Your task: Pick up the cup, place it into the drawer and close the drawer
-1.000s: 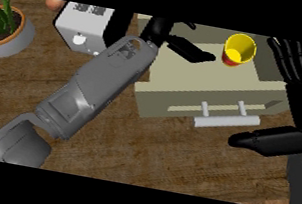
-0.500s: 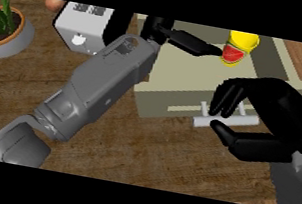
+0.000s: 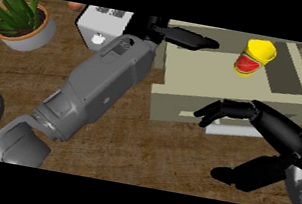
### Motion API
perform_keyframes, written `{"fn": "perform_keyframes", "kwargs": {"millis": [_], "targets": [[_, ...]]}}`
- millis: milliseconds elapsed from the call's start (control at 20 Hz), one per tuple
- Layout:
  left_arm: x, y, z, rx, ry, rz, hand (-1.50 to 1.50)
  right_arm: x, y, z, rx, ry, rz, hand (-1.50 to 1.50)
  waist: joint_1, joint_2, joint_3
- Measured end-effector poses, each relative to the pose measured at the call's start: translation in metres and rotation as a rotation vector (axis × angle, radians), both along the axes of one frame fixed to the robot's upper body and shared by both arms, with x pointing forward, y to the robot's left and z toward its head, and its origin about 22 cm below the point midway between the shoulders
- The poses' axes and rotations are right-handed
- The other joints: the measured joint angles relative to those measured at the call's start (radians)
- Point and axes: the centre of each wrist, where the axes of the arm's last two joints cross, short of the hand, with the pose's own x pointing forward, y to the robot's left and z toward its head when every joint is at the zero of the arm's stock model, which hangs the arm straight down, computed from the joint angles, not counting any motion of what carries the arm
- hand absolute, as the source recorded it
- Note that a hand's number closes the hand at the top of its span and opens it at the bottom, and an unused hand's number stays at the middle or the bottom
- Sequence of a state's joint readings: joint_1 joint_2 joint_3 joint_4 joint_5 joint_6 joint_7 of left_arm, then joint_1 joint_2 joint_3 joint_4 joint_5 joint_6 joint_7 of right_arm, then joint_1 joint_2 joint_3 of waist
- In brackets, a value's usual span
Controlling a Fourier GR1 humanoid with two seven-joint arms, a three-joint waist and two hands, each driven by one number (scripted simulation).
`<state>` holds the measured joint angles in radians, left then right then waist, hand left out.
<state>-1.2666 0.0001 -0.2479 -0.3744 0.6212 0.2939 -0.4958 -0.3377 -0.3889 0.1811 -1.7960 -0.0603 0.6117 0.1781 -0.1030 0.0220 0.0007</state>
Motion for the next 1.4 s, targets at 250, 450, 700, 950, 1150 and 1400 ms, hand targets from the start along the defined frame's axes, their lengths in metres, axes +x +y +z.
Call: {"fn": "perform_keyframes", "kwargs": {"millis": [250, 450, 700, 950, 1150, 1400], "targets": [[-0.001, 0.006, -0.011, -0.048, -0.003, -0.005, -1.5, 0.001, 0.004, -0.033, -0.144, -0.02, -0.106, -1.5, 0.058, -0.008, 0.0], [-0.005, 0.012, -0.022, -0.082, -0.003, -0.005, -1.5, 0.008, 0.012, -0.079, -0.248, 0.007, -0.141, -1.5, 0.097, -0.012, 0.0], [-0.007, 0.03, -0.031, -0.114, -0.013, -0.009, -1.5, 0.035, 0.016, -0.122, -0.362, 0.042, -0.148, 1.5, 0.142, -0.013, 0.001], [-0.011, 0.048, -0.041, -0.137, -0.008, -0.012, -1.5, 0.067, 0.004, -0.147, -0.387, 0.045, -0.203, 1.5, 0.177, -0.012, 0.001], [-0.012, 0.07, -0.045, -0.148, -0.007, -0.019, -1.5, 0.094, -0.012, -0.141, -0.331, 0.004, -0.26, 1.5, 0.203, -0.005, 0.003], [-0.015, 0.09, -0.051, -0.159, -0.001, -0.038, -1.5, 0.122, -0.032, -0.119, -0.26, -0.041, -0.365, 1.5, 0.236, 0.008, 0.007]]}}
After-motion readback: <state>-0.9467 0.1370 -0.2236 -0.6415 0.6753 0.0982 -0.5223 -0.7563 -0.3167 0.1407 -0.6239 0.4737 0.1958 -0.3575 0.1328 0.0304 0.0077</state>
